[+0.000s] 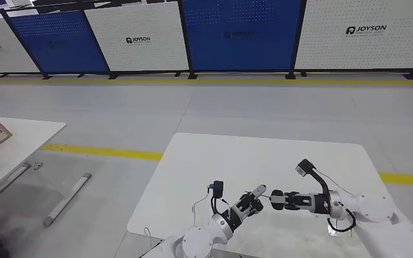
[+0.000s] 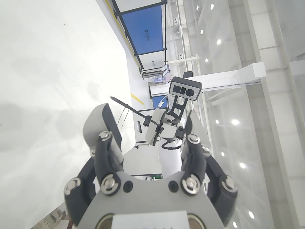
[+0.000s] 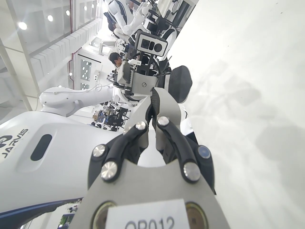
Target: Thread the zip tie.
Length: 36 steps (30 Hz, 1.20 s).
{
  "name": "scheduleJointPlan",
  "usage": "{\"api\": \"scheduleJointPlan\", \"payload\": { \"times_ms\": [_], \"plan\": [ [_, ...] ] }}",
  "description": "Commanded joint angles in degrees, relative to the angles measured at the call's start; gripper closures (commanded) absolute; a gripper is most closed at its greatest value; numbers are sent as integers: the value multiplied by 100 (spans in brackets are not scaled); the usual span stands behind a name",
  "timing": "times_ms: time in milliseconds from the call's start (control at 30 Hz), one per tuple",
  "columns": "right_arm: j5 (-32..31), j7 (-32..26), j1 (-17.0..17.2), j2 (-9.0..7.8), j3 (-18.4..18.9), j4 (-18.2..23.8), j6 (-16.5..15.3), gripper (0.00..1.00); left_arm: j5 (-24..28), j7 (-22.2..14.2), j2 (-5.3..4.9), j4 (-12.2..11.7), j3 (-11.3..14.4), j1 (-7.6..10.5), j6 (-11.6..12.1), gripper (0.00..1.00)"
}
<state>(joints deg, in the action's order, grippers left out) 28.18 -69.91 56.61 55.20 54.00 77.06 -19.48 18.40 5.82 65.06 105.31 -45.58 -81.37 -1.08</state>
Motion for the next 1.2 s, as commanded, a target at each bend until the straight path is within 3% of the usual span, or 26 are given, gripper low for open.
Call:
{"api": "scheduleJointPlan", "payload": {
  "times_ms": [0, 167, 467, 667, 700, 767, 800, 1033, 1167],
  "plan": [
    [0, 0, 0, 0, 0, 0, 0, 100, 218, -112, 14, -46, -35, -28, 87, 0],
    [0, 0, 0, 0, 0, 0, 0, 100, 453, -346, 35, -255, -135, -55, 419, 0],
    [-129, 199, 96, -1, 24, 151, 76, 100, 305, -333, 42, -270, -139, -47, 493, 0],
    [-126, 212, 162, 2, 84, 168, 134, 100, 104, -362, 36, -219, -230, -172, 626, 0],
    [-126, 212, 162, 2, 84, 168, 134, 100, 87, -378, 33, -221, -250, -192, 639, 8],
    [-126, 212, 162, 2, 84, 168, 134, 100, 26, -399, 30, -220, -287, -221, 641, 42],
    [-126, 212, 162, 2, 84, 168, 134, 100, 1, -403, 30, -215, -295, -232, 625, 51],
    [-126, 212, 162, 2, 84, 168, 134, 100, 56, -584, 32, -190, -404, -284, 595, 60],
    [-126, 212, 162, 2, 84, 168, 134, 100, 98, -641, 54, -217, -402, -247, 456, 58]
  ]
}}
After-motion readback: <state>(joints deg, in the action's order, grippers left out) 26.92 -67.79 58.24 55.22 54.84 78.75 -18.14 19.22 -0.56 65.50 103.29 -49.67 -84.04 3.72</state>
